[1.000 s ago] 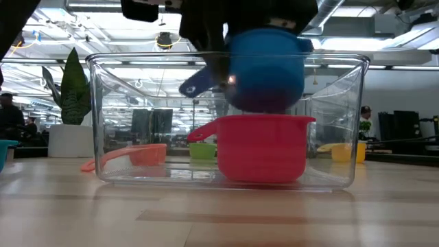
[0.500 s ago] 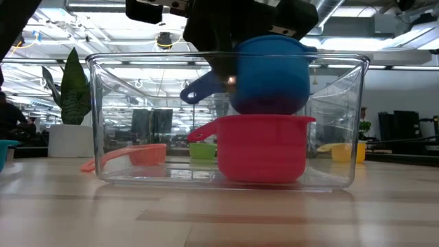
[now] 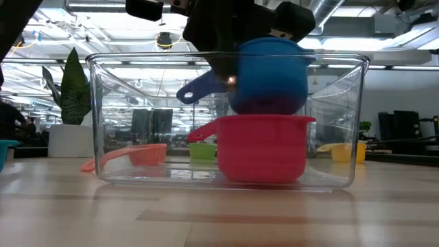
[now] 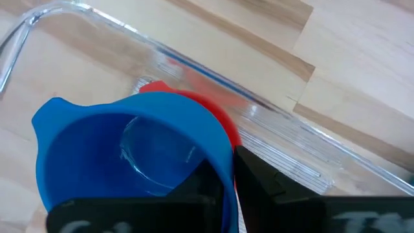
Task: Nest measuring cups in basket
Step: Stack the blue measuring cup on top of the red measuring cup in the transparent bin
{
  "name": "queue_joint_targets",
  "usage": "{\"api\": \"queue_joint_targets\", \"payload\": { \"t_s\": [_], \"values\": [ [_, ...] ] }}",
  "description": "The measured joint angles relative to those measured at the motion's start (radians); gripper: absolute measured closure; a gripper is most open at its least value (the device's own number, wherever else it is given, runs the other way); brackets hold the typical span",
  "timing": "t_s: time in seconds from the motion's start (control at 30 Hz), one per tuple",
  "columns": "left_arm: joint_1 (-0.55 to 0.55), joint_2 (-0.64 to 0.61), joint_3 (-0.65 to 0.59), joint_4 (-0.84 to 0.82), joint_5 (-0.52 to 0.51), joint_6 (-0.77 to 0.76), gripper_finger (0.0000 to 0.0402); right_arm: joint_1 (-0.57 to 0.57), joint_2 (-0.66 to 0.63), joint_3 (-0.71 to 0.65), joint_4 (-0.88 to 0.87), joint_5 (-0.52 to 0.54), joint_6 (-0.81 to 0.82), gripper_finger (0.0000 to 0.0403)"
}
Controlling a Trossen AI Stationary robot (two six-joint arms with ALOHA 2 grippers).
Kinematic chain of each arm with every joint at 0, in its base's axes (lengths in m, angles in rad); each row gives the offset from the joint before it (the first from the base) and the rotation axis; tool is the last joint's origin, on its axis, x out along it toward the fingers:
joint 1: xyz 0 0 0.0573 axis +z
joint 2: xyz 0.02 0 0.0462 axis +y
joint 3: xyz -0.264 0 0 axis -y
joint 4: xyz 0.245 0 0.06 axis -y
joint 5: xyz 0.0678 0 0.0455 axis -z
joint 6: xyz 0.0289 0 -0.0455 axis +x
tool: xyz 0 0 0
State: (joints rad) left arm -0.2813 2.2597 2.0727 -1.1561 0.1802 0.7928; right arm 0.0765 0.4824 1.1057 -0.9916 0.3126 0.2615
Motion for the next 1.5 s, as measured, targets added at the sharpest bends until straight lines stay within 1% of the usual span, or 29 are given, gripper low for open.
{"api": "queue_joint_targets", "payload": {
  "t_s": [0.13,0.23,0.37,0.53,0.63,0.77,0.87,1.0,1.17,1.23,1.37,1.43,1.5],
  "values": [
    [0.002,0.000,0.000,0.005,0.000,-0.001,0.0380,0.000,0.000,0.000,0.000,0.000,-0.002,0.0377],
    [0.004,0.000,0.000,0.019,0.007,-0.018,0.0367,0.000,0.000,0.000,-0.002,0.000,-0.006,0.0377],
    [0.006,0.000,0.000,0.025,0.010,-0.063,0.0321,0.000,0.000,0.000,-0.007,0.000,-0.008,0.0377],
    [0.007,0.000,0.000,0.013,0.007,-0.064,0.0254,0.000,0.000,0.000,-0.025,0.000,-0.008,0.0377],
    [0.010,0.000,0.000,0.008,-0.037,-0.064,0.0228,0.000,0.000,0.000,-0.026,0.000,-0.008,0.0377],
    [0.016,0.000,0.000,-0.020,-0.128,-0.090,0.0217,0.000,0.000,0.000,-0.026,0.000,-0.008,0.0377],
    [0.018,0.000,0.001,-0.036,-0.129,-0.167,0.0218,0.000,0.000,0.000,-0.026,0.000,-0.008,0.0377],
    [0.013,0.000,0.005,-0.059,-0.062,-0.309,0.0225,0.000,0.000,0.000,-0.026,0.000,-0.008,0.0377],
    [0.011,-0.001,0.026,-0.119,-0.054,-0.508,0.0245,0.000,0.000,0.000,-0.026,0.000,-0.008,0.0377],
    [0.011,0.000,0.026,-0.151,-0.048,-0.598,0.0262,0.000,0.000,0.000,-0.026,0.000,-0.008,0.0377],
    [0.010,0.000,0.025,-0.180,0.050,-0.754,0.0314,0.000,0.000,0.000,-0.037,0.000,-0.008,0.0377],
    [0.009,0.000,0.025,-0.181,0.063,-0.797,0.0344,0.000,0.000,0.000,-0.048,0.000,-0.008,0.0377],
    [0.009,0.000,0.025,-0.183,0.064,-0.803,0.0372,0.000,0.000,0.000,-0.053,0.000,-0.008,0.0377]
  ]
}}
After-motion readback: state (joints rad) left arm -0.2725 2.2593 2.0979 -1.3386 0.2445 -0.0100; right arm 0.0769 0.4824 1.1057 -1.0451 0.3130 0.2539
